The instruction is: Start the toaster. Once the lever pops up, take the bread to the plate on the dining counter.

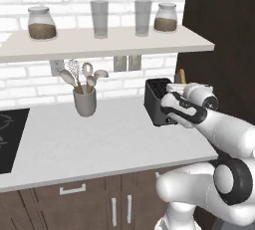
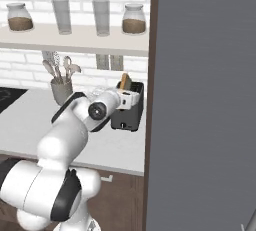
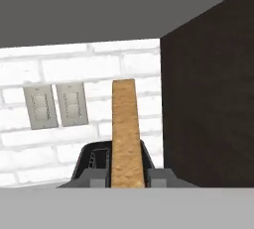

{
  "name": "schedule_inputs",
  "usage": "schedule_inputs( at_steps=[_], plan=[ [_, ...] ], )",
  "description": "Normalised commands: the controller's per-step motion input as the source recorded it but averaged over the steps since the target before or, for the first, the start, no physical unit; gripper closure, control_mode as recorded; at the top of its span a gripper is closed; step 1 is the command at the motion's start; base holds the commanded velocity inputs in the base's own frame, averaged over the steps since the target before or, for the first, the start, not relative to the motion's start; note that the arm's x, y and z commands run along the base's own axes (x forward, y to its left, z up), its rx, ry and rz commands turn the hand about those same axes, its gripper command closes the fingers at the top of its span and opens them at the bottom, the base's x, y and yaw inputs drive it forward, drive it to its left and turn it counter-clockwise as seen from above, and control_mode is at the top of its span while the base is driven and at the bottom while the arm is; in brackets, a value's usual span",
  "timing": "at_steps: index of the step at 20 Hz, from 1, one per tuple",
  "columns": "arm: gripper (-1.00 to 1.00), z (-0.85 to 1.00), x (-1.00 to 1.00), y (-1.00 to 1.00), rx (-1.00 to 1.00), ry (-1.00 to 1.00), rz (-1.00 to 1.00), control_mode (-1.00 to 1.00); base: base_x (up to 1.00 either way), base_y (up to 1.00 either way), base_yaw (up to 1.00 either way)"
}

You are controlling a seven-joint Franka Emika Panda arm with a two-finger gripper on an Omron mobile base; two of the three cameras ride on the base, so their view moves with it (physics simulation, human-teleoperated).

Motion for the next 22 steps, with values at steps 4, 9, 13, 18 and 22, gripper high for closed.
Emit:
schedule_inputs(
  at_steps=[4,9,13,18,22],
  plan=[
    [1.0,1.0,-1.0,-0.01,0.0,0.07,-0.01,-1.0,0.0,0.0,0.0],
    [1.0,1.0,-0.92,0.0,0.0,0.22,0.0,-1.0,0.0,0.0,0.0],
    [1.0,1.0,-0.87,0.0,0.0,0.29,0.02,-1.0,0.0,0.0,0.0],
    [1.0,0.88,-0.66,0.05,0.0,0.43,0.05,-1.0,0.0,0.0,0.0],
    [1.0,0.46,-0.36,0.04,0.01,0.3,0.09,-1.0,0.0,0.0,0.0]
  ],
)
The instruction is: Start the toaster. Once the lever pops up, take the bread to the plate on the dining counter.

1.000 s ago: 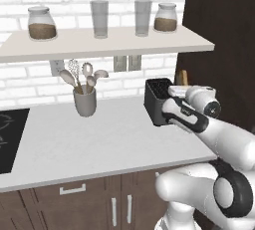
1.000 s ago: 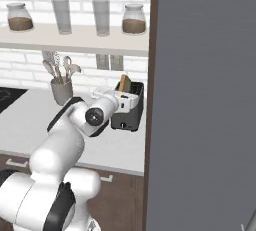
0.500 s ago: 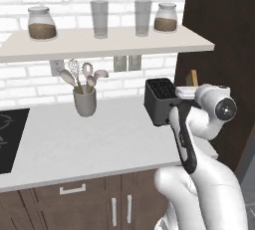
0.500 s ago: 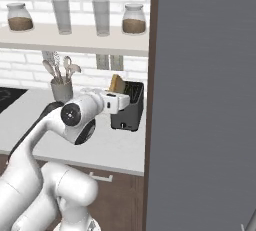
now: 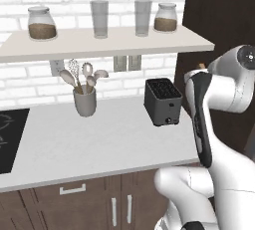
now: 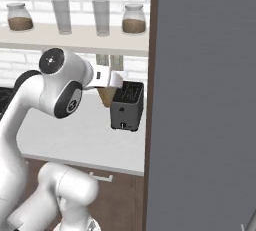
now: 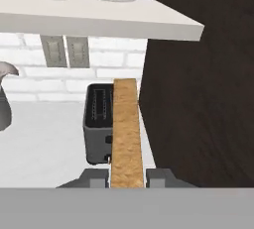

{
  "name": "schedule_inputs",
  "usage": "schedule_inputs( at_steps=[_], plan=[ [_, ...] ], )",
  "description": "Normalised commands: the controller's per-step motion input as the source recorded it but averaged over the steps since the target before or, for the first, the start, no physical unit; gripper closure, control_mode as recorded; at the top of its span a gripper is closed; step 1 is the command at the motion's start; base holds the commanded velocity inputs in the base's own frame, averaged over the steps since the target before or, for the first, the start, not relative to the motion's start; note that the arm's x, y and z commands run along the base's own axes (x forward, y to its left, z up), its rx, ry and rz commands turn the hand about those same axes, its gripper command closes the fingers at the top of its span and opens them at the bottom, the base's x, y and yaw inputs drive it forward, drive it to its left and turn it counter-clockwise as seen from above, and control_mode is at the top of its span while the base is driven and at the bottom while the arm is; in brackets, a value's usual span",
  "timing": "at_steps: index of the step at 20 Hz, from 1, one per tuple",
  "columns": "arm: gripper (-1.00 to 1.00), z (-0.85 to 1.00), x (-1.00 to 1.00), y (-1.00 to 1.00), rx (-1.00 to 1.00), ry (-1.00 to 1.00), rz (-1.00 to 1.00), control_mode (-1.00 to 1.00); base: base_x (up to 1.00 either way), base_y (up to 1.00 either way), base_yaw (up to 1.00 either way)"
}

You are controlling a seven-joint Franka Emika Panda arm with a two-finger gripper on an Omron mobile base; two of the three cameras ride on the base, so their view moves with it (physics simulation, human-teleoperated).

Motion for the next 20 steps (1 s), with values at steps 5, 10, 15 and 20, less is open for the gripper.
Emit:
schedule_inputs(
  at_steps=[5,10,15,20],
  plan=[
    [1.0,0.0,-0.02,0.0,0.0,0.0,0.0,-1.0,0.0,0.0,0.0],
    [1.0,-0.14,-0.46,0.0,-0.01,0.01,0.04,-1.0,0.0,0.0,0.0],
    [1.0,-0.14,-0.33,0.01,-0.02,0.01,0.04,1.0,-0.42,0.0,0.06],
    [1.0,0.0,0.0,0.0,0.0,0.0,0.0,1.0,-0.2,0.08,0.04]
  ],
)
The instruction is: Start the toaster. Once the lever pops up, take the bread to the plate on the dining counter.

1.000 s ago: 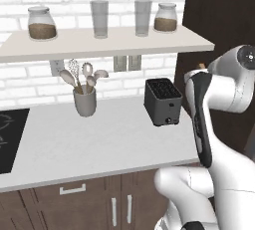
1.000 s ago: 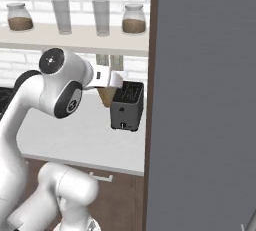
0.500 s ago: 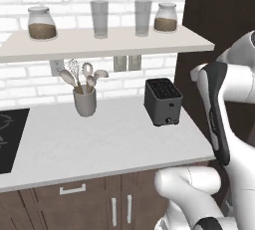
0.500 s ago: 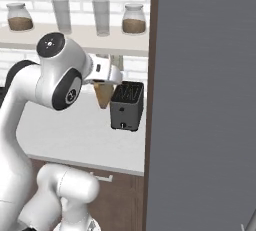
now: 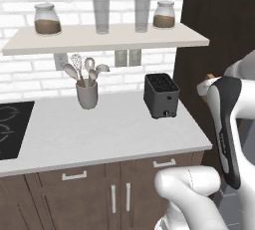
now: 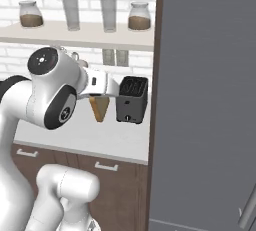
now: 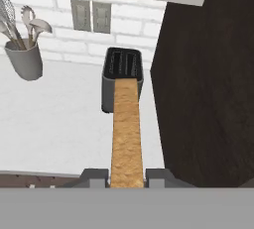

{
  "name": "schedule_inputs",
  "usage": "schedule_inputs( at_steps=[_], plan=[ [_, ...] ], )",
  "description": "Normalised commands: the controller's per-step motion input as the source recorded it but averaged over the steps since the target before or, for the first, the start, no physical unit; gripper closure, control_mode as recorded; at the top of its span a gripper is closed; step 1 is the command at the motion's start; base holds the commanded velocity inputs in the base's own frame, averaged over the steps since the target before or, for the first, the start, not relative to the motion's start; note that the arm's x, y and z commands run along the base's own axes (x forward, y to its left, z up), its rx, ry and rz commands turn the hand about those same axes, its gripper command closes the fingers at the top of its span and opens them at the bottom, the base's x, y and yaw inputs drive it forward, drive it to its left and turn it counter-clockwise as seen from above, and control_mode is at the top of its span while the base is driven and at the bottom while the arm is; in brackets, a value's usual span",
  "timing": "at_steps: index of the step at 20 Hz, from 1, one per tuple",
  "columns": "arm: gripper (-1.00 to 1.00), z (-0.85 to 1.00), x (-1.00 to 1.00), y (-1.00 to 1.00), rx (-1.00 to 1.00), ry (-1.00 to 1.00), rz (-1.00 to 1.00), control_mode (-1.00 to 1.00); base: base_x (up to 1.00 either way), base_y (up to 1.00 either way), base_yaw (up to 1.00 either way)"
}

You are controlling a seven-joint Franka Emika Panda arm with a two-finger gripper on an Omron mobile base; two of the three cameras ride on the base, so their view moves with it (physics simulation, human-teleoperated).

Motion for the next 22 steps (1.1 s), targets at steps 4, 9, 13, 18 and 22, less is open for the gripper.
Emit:
schedule_inputs(
  at_steps=[4,9,13,18,22],
  plan=[
    [1.0,0.0,0.0,0.0,0.0,0.0,0.0,1.0,-0.01,0.33,0.02],
    [1.0,0.0,0.0,0.0,0.0,0.0,0.0,1.0,-0.44,0.19,0.35],
    [1.0,0.0,0.0,0.0,0.0,0.0,0.0,1.0,-0.33,0.19,0.86],
    [1.0,0.0,0.0,0.0,0.0,0.0,0.0,1.0,-0.05,0.15,0.98],
    [1.0,0.0,0.0,0.0,0.0,0.0,0.0,1.0,0.0,0.08,0.99]
  ],
)
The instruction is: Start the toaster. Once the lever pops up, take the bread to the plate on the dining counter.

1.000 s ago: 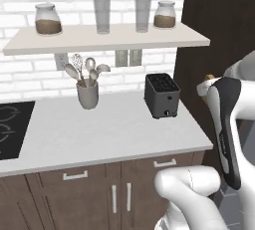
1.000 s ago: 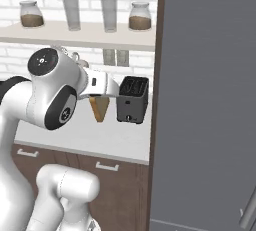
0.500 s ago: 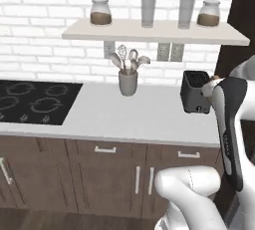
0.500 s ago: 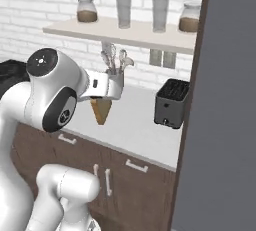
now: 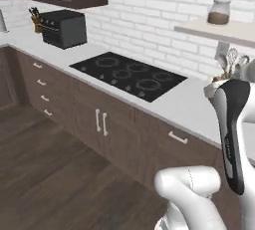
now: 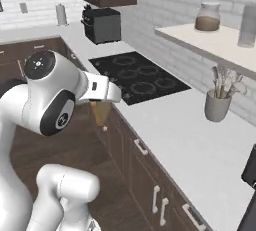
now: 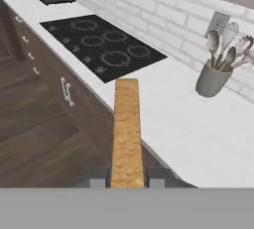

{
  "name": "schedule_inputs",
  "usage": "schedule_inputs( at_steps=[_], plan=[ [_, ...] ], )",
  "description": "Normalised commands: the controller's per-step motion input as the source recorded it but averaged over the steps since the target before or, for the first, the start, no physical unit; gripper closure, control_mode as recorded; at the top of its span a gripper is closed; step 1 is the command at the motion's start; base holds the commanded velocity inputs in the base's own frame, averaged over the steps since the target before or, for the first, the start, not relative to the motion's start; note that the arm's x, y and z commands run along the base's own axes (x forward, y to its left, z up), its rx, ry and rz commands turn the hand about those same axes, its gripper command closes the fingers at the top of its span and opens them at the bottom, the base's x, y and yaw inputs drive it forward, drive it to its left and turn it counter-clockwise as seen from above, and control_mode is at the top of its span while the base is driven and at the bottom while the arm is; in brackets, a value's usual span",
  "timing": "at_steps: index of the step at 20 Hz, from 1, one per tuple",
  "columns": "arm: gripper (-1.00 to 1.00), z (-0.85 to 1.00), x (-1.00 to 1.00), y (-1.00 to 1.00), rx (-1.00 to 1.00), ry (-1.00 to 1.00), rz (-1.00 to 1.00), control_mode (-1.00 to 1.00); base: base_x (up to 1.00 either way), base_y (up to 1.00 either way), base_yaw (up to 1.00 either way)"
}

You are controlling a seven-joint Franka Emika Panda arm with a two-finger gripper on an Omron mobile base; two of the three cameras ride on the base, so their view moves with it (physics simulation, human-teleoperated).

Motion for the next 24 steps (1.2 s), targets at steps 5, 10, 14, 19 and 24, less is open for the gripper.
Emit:
schedule_inputs(
  at_steps=[5,10,14,19,24],
  plan=[
    [1.0,0.0,0.0,0.0,0.0,0.0,0.0,1.0,0.0,0.02,1.0],
    [1.0,0.0,0.0,0.0,0.0,0.0,0.0,1.0,0.0,0.01,1.0],
    [1.0,0.0,0.0,0.0,0.0,0.0,0.0,1.0,0.0,0.03,1.0],
    [1.0,0.0,0.0,0.0,0.0,0.0,0.0,1.0,0.0,0.02,1.0],
    [1.0,0.0,0.0,0.0,0.0,0.0,0.0,1.0,0.23,0.0,0.88]
  ],
)
